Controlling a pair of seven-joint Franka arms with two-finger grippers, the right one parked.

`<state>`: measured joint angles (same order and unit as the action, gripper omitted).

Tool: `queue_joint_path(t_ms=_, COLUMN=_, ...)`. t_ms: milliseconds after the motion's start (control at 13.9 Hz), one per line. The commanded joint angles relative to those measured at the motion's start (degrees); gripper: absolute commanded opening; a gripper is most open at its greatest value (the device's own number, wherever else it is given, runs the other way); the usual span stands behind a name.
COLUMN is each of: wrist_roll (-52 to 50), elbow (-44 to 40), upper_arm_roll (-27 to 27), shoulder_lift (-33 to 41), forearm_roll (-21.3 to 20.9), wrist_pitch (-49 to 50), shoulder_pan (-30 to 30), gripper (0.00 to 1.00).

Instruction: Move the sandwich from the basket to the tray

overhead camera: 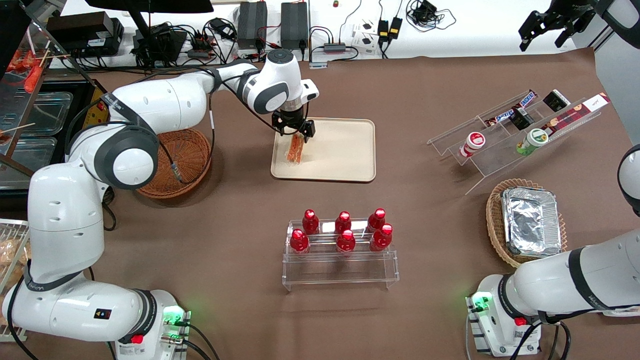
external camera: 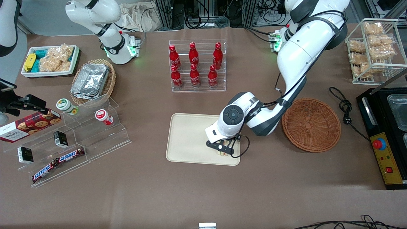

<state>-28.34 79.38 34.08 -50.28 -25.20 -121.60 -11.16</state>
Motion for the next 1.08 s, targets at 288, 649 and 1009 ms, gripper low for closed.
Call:
queue_joint_path(t_ms=288, wrist_roll=0.1, elbow=1.8, upper_arm_roll=-0.4, shoulder_lift=14.5, forearm_roll=0.0, wrist_pitch=19.8, shoulder_pan=0.4, gripper=0.99)
queue_joint_path(t_ms=649, wrist_roll=0.4, elbow=15.7, upper_arm_roll=-10.2, shoulder_lift=35.2, forearm_roll=12.8, wrist_pitch=21.3, shoulder_pan=0.4, gripper=0.99)
queue_joint_path(t_ms=1009, wrist_roll=0.5, elbow=22.7, upper_arm_roll=-18.7, shoulder_lift=48.0, forearm_roll=18.9, wrist_pitch=22.7, shoulder_pan=0.3, gripper=0.99)
